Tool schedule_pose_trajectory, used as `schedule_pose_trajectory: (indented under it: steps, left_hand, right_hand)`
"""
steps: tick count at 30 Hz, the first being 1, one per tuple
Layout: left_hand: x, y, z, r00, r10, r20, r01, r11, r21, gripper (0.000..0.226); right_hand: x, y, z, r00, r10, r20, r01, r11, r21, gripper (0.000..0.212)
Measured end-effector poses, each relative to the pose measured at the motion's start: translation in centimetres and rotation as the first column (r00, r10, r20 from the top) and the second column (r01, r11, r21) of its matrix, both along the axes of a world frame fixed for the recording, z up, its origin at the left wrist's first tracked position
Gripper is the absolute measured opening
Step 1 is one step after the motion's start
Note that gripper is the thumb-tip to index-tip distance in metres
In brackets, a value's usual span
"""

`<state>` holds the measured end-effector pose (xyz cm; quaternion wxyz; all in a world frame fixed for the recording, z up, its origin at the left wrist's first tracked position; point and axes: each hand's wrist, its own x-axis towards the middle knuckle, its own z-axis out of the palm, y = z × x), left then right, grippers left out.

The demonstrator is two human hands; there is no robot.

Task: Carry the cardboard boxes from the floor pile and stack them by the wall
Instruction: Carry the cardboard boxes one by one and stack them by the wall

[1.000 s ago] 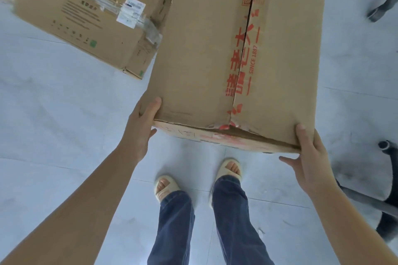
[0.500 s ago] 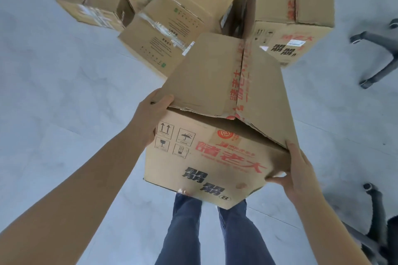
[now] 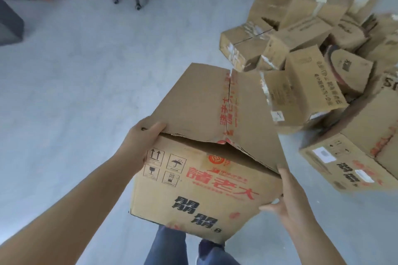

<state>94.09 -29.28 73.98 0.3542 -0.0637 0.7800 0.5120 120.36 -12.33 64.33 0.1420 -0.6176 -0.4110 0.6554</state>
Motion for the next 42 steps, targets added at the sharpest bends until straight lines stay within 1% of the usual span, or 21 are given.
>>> schedule_pose_trajectory:
  steps: [1,4,6,8,9,12,16,17,19,21,22,26,29,32,34,36,39,42]
  left_hand:
    - [0.2,-2.3,0.8,0.997,0.073,0.001,-0.073,0.997,0.022,0.009]
    - [0.7,-9.5,2.6,0.960,0.279,0.011,-0.279,0.958,0.073,0.009]
    - [1.0,-14.5,3.3,0.915,0.404,0.011,-0.403,0.909,0.109,0.009]
    - [1.2,-19.5,3.6,0.863,0.504,0.034,-0.504,0.854,0.129,0.009]
    - [1.4,-22.1,3.6,0.837,0.545,0.052,-0.546,0.825,0.142,0.013]
    - [1.6,-30.2,3.1,0.736,0.670,0.097,-0.676,0.720,0.158,0.022]
    - [1.8,-39.2,2.8,0.618,0.775,0.136,-0.786,0.603,0.138,0.024]
    - [1.8,-42.6,2.9,0.565,0.813,0.140,-0.824,0.551,0.129,0.021]
    - [2.0,-48.8,3.2,0.459,0.878,0.136,-0.886,0.443,0.132,0.017]
    - [2.5,-53.9,3.2,0.374,0.919,0.124,-0.924,0.358,0.138,0.022]
    - [2.7,-56.2,3.3,0.336,0.935,0.118,-0.936,0.317,0.152,0.024]
    - [3.7,-63.9,3.8,0.162,0.982,0.098,-0.971,0.140,0.196,0.020]
    - [3.5,-69.1,4.2,0.042,0.996,0.075,-0.976,0.025,0.218,0.018]
    - [2.4,-74.0,4.1,-0.045,0.999,0.031,-0.974,-0.050,0.221,0.013]
    - [0.7,-77.2,4.0,-0.092,0.996,-0.017,-0.971,-0.086,0.222,0.009]
    - [-1.7,-80.4,4.0,-0.139,0.989,-0.048,-0.964,-0.124,0.233,0.010]
    - [-5.9,-85.1,4.3,-0.224,0.973,-0.056,-0.951,-0.205,0.232,0.010]
    - [-10.1,-89.9,5.3,-0.283,0.958,-0.051,-0.933,-0.262,0.246,0.011]
  right_hand:
    - [-1.0,-0.8,0.8,0.998,0.053,0.017,-0.053,0.999,0.006,0.014]
    - [-4.8,-3.4,3.2,0.977,0.213,0.030,-0.213,0.977,0.028,0.004]
    - [-7.5,-6.1,4.7,0.953,0.301,0.025,-0.302,0.953,0.035,0.012]
    - [-10.3,-9.1,5.6,0.903,0.428,0.047,-0.430,0.900,0.069,0.021]
    - [-11.9,-10.9,6.0,0.877,0.478,0.049,-0.481,0.873,0.085,0.025]
    - [-16.7,-16.8,6.8,0.785,0.617,0.049,-0.618,0.777,0.123,0.029]
    - [-22.4,-25.0,7.0,0.701,0.709,0.073,-0.713,0.693,0.108,0.050]
    - [-24.0,-28.2,6.9,0.659,0.748,0.076,-0.752,0.651,0.104,0.050]
    - [-27.3,-34.8,7.0,0.566,0.821,0.073,-0.823,0.559,0.098,0.040]
    - [-29.9,-40.6,7.3,0.479,0.875,0.067,-0.876,0.473,0.095,0.031]
    - [-31.2,-43.3,7.3,0.435,0.898,0.062,-0.898,0.428,0.098,0.030]
    - [-36.0,-53.2,8.0,0.239,0.970,0.041,-0.965,0.233,0.123,0.037]
    - [-39.6,-60.4,8.6,0.089,0.996,0.007,-0.986,0.088,0.144,0.038]
    - [-43.8,-67.1,8.8,-0.028,0.999,-0.020,-0.987,-0.024,0.158,0.038]
    - [-47.0,-71.7,8.8,-0.088,0.995,-0.034,-0.983,-0.082,0.164,0.039]
    - [-50.7,-76.1,8.8,-0.144,0.988,-0.051,-0.977,-0.135,0.163,0.040]
    - [-56.7,-82.4,9.1,-0.215,0.976,-0.047,-0.965,-0.204,0.163,0.039]
    - [-62.6,-89.0,10.4,-0.327,0.942,-0.069,-0.934,-0.312,0.173,0.035]
